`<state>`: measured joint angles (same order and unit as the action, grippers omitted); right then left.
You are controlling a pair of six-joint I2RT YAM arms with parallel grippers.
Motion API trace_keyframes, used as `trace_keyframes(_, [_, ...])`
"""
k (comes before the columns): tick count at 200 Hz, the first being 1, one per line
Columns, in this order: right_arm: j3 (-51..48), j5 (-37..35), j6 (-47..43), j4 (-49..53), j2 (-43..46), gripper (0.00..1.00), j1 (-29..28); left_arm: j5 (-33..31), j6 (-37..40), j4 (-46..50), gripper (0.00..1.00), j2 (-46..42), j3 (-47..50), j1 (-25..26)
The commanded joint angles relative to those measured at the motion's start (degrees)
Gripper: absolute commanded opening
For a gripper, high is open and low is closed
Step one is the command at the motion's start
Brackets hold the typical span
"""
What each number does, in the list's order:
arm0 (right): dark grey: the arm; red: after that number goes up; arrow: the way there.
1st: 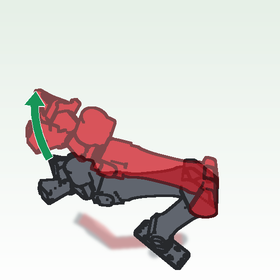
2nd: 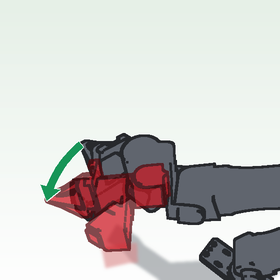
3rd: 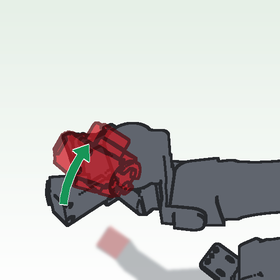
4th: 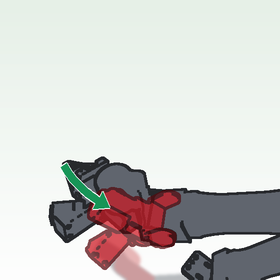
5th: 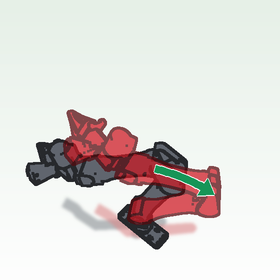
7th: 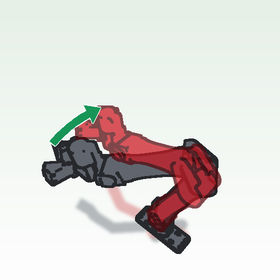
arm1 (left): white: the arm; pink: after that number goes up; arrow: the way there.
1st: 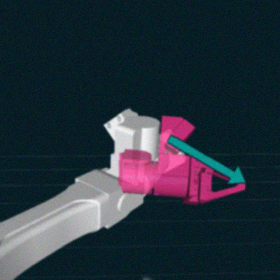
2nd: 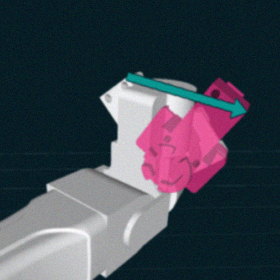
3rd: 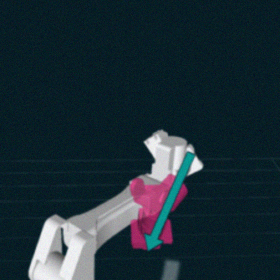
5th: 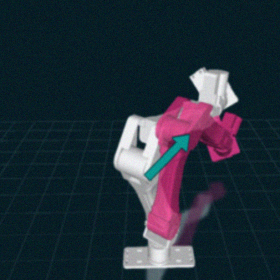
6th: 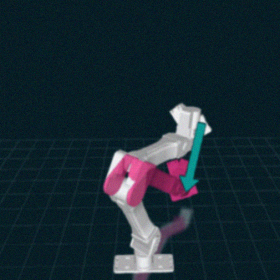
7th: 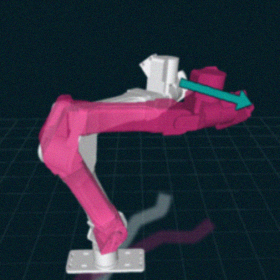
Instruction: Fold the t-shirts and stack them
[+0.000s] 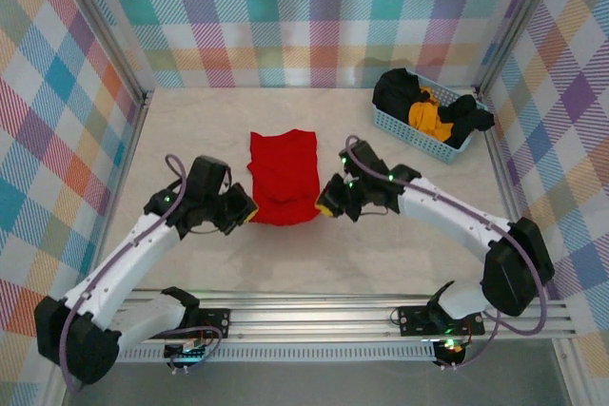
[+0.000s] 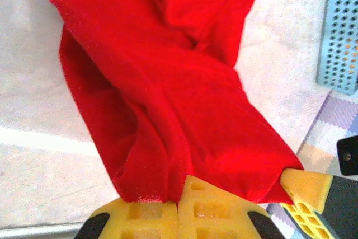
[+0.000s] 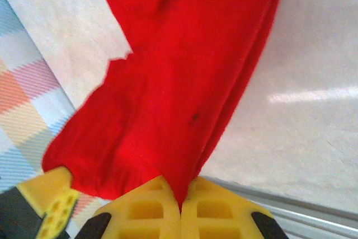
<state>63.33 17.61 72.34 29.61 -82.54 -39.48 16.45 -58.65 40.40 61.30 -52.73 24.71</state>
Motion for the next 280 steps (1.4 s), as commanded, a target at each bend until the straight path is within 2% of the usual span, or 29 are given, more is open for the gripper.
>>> trace_keyframes(1, [7.51,0.18,-2.37,2.18,-5.11,0.00,4.00,-0.67,2.08,-0.12,0.00,5.78,-4.99,-3.73])
trace_keyframes(70, [37.69,5.56,-6.30,-3.28,-35.10,0.00,12.02,4.24,7.38,-5.23,0.00,37.04,-28.98,-14.28])
trace_keyframes(109, [60.12,8.21,-8.75,-3.74,-54.90,0.00,14.46,0.86,8.91,-5.32,0.00,51.12,-40.06,-18.77])
trace_keyframes(113, [62.20,8.64,-8.91,-4.07,-56.75,0.00,14.72,1.47,8.76,-6.81,0.03,52.45,-40.81,-19.31])
trace_keyframes(131, [70.39,10.42,-8.79,-4.62,-63.83,0.20,16.02,6.78,8.37,-14.54,0.32,57.61,-43.86,-20.83])
trace_keyframes(144, [74.63,11.20,-9.50,-3.74,-66.86,0.31,17.00,6.52,10.63,-17.06,0.51,57.84,-45.44,-20.84])
trace_keyframes(152, [76.42,11.43,-10.44,-2.39,-67.51,0.34,17.66,5.84,12.02,-17.84,0.57,56.81,-45.51,-20.84])
trace_keyframes(175, [72.96,10.91,-14.22,-1.00,-62.58,0.43,18.78,3.96,13.40,-17.84,0.59,50.20,-40.81,-20.81])
trace_keyframes(197, [65.68,9.45,-19.10,1.13,-55.09,0.46,18.92,2.60,11.70,-18.47,0.60,40.23,-28.50,-19.20])
trace_keyframes(216, [58.96,7.52,-23.17,3.81,-49.84,0.46,18.75,1.91,8.94,-18.15,0.57,35.22,-18.95,-17.47])
trace_keyframes(245, [52.94,6.28,-27.64,6.40,-48.05,0.43,17.57,1.77,7.33,-20.11,0.54,33.79,-13.00,-17.59])
trace_keyframes(280, [52.17,6.38,-31.24,7.31,-50.04,0.39,15.55,5.48,6.94,-18.08,0.48,39.27,-15.42,-16.78])
